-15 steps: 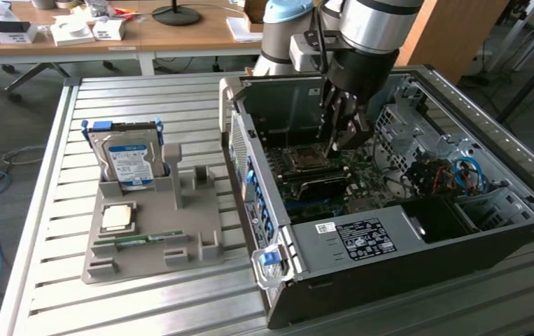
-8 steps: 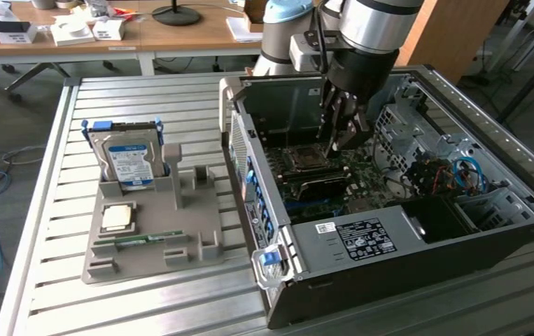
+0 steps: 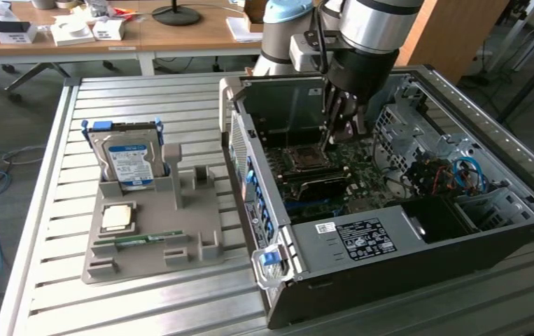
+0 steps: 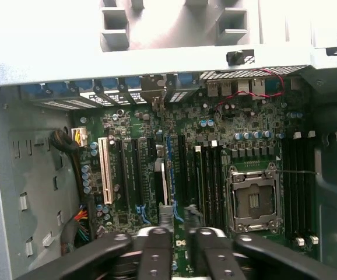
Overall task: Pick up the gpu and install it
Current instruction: 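Press down on the gpu until it lock into place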
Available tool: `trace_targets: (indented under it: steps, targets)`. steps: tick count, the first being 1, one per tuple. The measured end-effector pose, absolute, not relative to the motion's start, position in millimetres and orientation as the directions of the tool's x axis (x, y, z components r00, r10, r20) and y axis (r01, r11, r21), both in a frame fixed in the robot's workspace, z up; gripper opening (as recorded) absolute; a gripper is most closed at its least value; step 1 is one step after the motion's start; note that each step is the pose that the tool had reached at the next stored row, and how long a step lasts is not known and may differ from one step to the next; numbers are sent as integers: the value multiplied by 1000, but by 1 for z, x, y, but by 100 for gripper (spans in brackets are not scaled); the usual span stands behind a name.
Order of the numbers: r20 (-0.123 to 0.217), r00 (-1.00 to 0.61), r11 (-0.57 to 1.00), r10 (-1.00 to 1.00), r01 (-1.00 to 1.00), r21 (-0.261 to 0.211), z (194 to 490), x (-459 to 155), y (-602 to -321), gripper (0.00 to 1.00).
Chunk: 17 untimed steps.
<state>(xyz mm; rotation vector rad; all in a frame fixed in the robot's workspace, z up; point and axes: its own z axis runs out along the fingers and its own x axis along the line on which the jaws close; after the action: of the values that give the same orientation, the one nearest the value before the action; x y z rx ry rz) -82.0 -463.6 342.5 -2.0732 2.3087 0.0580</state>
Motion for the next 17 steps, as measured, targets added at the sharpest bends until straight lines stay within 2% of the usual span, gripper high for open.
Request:
trace_targets:
  steps: [1, 2, 3, 4, 17]
  targets:
    - [-53, -107, 107, -993, -994, 2, 342, -82, -464, 22]
    - [-53, -107, 107, -993, -994, 2, 342, -82, -464, 16]
    - [-53, -107, 107, -993, -994, 2, 342, -82, -464, 16]
    - [-53, -107, 107, -993, -994, 2, 342, -82, -464, 11]
    - [-53, -107, 107, -993, -994, 2, 334, -82, -464, 11]
